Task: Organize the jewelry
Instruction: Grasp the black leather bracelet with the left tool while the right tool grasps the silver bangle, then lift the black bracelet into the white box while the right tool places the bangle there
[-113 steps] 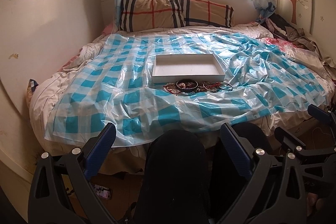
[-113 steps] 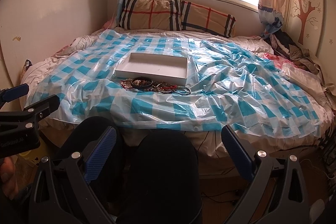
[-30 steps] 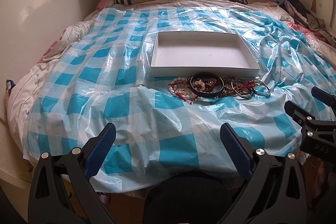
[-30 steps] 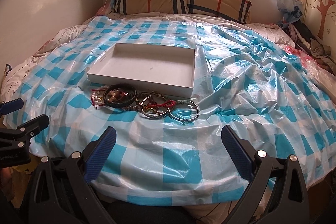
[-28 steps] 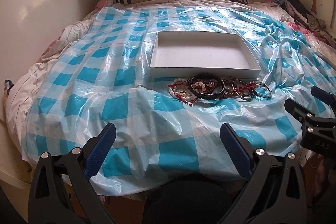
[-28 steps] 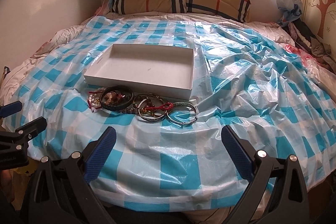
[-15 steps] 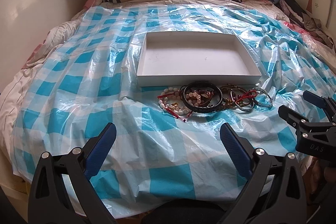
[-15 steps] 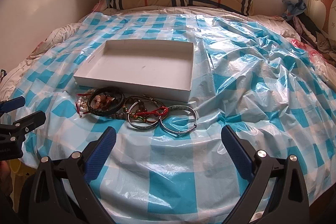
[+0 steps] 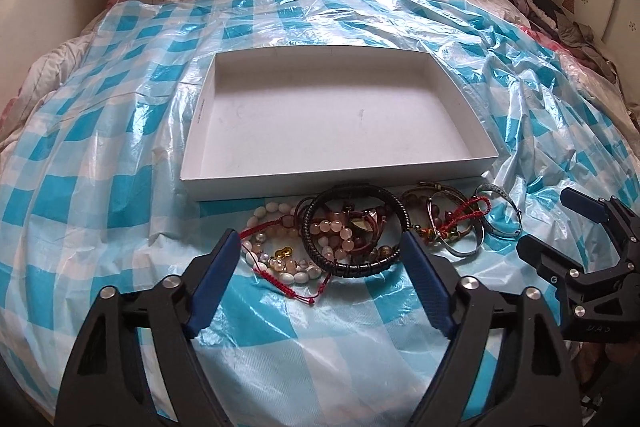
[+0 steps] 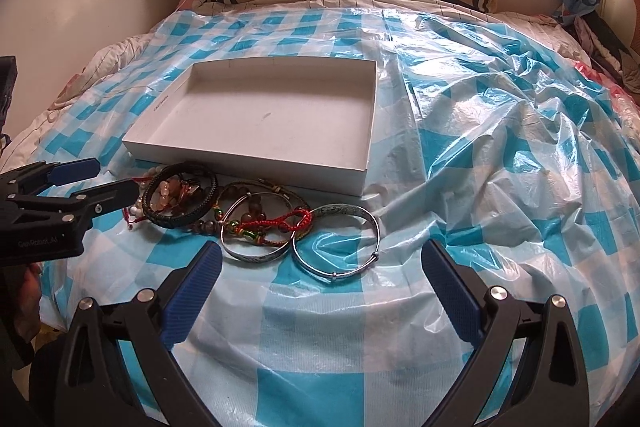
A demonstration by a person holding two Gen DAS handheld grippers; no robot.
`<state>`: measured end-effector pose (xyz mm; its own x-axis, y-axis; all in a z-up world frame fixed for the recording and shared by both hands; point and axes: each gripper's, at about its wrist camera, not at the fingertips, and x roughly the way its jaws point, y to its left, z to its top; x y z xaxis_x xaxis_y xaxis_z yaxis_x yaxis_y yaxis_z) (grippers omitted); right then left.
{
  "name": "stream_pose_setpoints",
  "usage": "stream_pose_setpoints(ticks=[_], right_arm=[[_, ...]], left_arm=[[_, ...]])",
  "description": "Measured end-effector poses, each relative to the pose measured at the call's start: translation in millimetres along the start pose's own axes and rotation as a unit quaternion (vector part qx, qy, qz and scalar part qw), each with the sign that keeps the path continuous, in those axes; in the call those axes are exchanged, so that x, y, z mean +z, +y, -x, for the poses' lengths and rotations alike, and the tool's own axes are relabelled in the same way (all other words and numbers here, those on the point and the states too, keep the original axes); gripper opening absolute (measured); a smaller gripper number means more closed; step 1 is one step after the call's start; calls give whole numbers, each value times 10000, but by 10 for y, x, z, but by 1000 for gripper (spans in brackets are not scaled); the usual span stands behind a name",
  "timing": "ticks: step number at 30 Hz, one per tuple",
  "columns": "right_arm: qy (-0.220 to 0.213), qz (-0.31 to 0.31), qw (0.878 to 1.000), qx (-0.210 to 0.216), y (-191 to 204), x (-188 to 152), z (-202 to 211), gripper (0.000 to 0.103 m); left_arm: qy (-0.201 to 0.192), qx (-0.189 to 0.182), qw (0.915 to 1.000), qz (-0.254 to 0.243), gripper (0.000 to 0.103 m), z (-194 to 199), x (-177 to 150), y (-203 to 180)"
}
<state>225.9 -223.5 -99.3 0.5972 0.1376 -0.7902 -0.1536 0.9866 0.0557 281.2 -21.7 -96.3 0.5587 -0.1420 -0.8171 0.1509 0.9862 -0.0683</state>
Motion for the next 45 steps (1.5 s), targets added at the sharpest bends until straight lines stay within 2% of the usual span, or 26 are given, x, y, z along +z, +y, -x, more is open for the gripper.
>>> stream_pose_setpoints(ticks=[1,3,11,12,15,18,19,23,31,35,38,41,43,45], right_arm=[[11,9,10000,0,-16,7,-22,96],[62,1,10000,-28,-54,23,-77,95],[486,229,9985,-113,-123,25,-439,84],[554,253,9981,-71,-125,13,-493,78],[601,233,9977,199,-132,-13,-529,61],[533,209,9980,269,-128,-37,-461,61],[502,188,9982,283,-134,-52,-423,61],[333,98,9988,347,-136,-108,-220,61],[35,70,9989,464,-76,-122,100,61],[-74,105,9987,491,-33,-94,185,61],[-84,120,9986,510,-9,-91,204,61],[-76,129,9985,518,2,-114,215,61],[-59,118,9985,532,2,-122,206,61],[-57,99,9984,557,-2,-119,192,61]], left_arm=[[53,-68,10000,37,64,-58,20,19],[99,-93,9999,47,59,-152,44,44],[350,2,9994,50,58,-474,97,79],[383,-19,9993,45,54,-503,89,78],[460,-116,9989,23,30,-558,70,71],[439,-202,9988,-61,21,-504,56,47],[437,-235,9988,-53,14,-475,52,52],[473,-467,9978,88,14,-349,14,132],[443,-656,9967,190,14,-87,-144,202],[465,-353,9983,-33,14,-16,-172,184],[900,-255,9953,-255,15,-164,-246,201],[910,-433,9946,-228,21,-123,-297,270],[806,-430,9958,-110,42,-67,-266,343],[645,-305,9974,-120,48,-35,-202,387]])
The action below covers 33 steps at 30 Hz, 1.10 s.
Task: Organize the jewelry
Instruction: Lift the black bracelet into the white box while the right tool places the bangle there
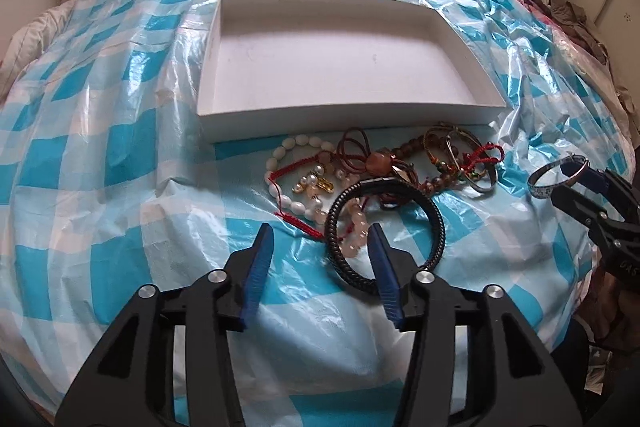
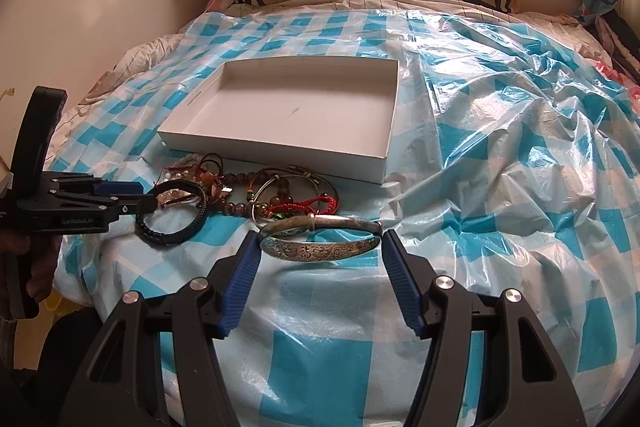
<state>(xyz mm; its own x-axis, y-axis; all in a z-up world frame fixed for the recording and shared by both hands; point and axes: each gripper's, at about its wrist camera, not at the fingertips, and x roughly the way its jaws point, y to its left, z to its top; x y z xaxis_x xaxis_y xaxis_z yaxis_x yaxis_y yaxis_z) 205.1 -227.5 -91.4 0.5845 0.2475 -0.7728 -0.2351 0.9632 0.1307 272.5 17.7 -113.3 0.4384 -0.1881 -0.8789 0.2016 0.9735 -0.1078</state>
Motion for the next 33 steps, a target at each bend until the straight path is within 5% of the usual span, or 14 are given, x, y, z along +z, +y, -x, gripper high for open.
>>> stream_pose_setpoints(ticks=[6,8,11,25,33], right_arm=[[-28,-12,10000,35,22,29,-45,61],[-17,-2,10000,51,39,29,-56,61],[-18,11,10000,63,46,24,-53,61],[-558,-9,9984,112,85,211,137,61],[-806,109,9965,209,183,457,31,61]], left_arm=[[48,-72,9997,-240,46,-187,197,-49],[211,-148,9993,-279,19,-309,200,-73],[180,18,9985,-508,7,-316,153,-150],[-552,-479,9971,219,7,334,236,85],[-753,-432,9946,571,7,289,405,185]])
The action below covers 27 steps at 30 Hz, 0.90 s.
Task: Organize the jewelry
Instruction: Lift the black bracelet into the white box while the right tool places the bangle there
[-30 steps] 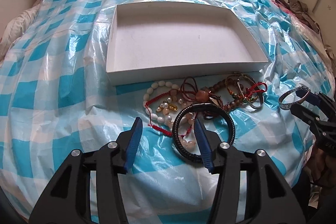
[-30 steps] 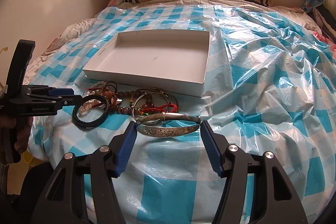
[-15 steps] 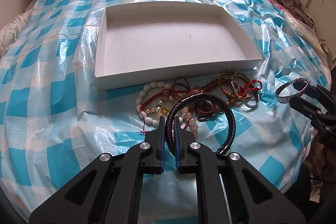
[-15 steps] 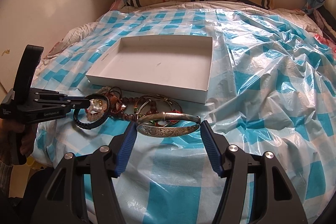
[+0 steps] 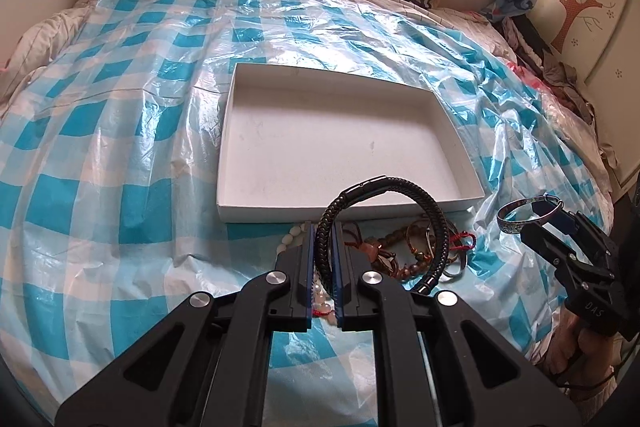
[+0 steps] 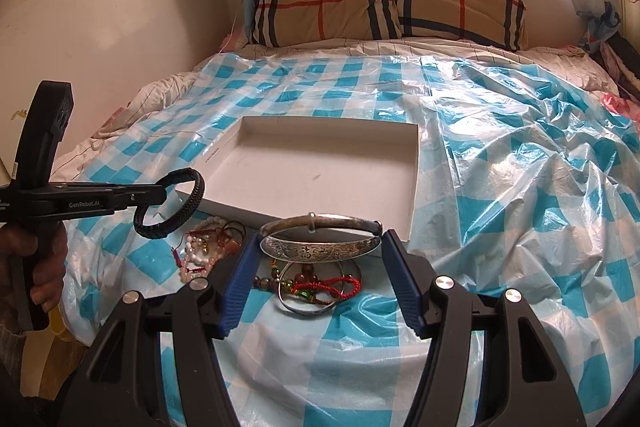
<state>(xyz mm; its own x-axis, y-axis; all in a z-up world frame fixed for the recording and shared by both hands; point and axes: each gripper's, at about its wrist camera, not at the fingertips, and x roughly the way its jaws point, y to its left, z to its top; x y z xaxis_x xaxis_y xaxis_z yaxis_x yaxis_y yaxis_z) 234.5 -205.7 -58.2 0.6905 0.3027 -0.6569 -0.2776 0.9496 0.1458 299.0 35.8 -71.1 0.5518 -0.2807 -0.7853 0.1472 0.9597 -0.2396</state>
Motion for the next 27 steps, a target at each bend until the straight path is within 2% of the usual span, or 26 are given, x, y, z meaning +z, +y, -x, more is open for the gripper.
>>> stream_pose_setpoints(ticks=[11,20,22,24,27], right_arm=[[-146,111,9998,108,42,344,-464,61],[-72,133,9997,175,40,465,-842,61],[-21,155,9997,173,43,481,-902,62],[-34,143,9998,134,35,480,-912,70],[-42,99,9999,87,-4,466,-854,70]], left_arm=[[-209,205,9994,197,7,-297,294,39],[-218,260,9993,145,7,-553,467,35],[-181,309,9993,103,7,-619,490,24],[-113,351,9993,80,7,-688,506,16],[-57,394,9991,116,9,-735,491,28]])
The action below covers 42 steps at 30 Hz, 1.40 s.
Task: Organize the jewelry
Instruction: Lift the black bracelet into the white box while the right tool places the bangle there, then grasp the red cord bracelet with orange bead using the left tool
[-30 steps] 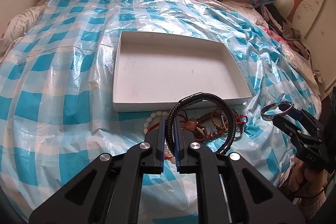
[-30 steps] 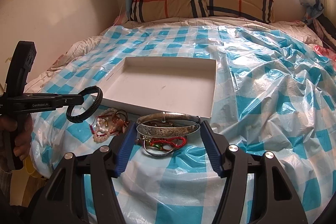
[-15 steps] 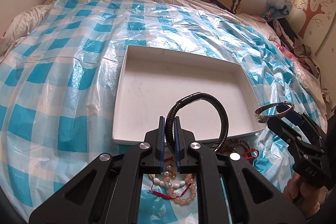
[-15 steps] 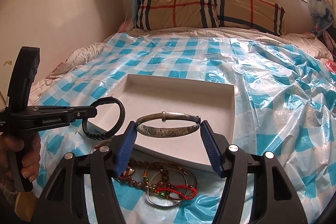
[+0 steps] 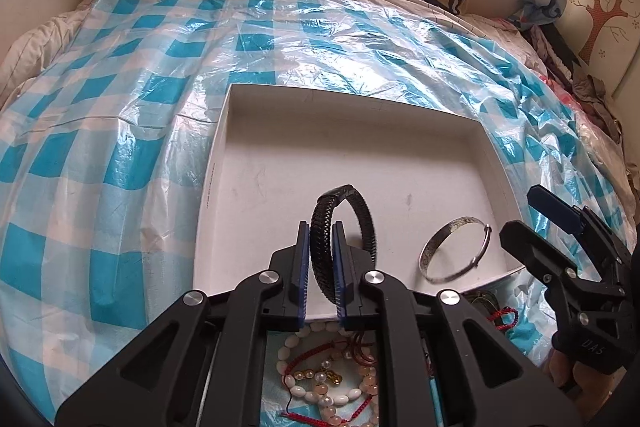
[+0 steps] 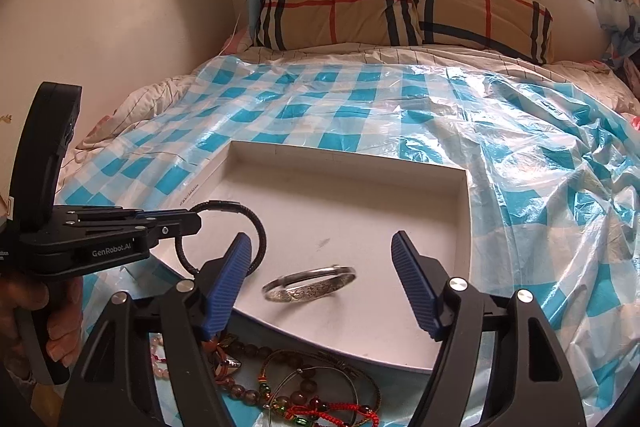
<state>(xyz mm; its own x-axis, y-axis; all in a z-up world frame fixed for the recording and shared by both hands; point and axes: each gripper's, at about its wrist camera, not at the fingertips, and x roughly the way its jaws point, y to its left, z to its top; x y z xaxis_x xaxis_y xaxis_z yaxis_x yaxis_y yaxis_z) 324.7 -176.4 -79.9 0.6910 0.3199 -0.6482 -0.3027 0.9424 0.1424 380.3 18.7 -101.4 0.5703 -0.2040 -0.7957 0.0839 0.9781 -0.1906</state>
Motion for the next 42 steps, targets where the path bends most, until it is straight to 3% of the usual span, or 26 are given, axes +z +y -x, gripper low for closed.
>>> stream_pose_setpoints(ticks=[12,22,34,42], right_arm=[[301,-120,9991,-282,-174,-314,373,70],[629,-201,9972,-355,-202,-614,555,70],[1012,-52,9947,-166,-51,-823,464,70],[1100,-149,9937,-130,-98,-814,306,70]], left_arm=[[-36,107,9998,147,9,259,-152,203],[220,130,9995,210,9,439,-558,359],[542,-108,9976,-423,18,503,-963,130],[591,-214,9968,-495,25,444,-978,72]])
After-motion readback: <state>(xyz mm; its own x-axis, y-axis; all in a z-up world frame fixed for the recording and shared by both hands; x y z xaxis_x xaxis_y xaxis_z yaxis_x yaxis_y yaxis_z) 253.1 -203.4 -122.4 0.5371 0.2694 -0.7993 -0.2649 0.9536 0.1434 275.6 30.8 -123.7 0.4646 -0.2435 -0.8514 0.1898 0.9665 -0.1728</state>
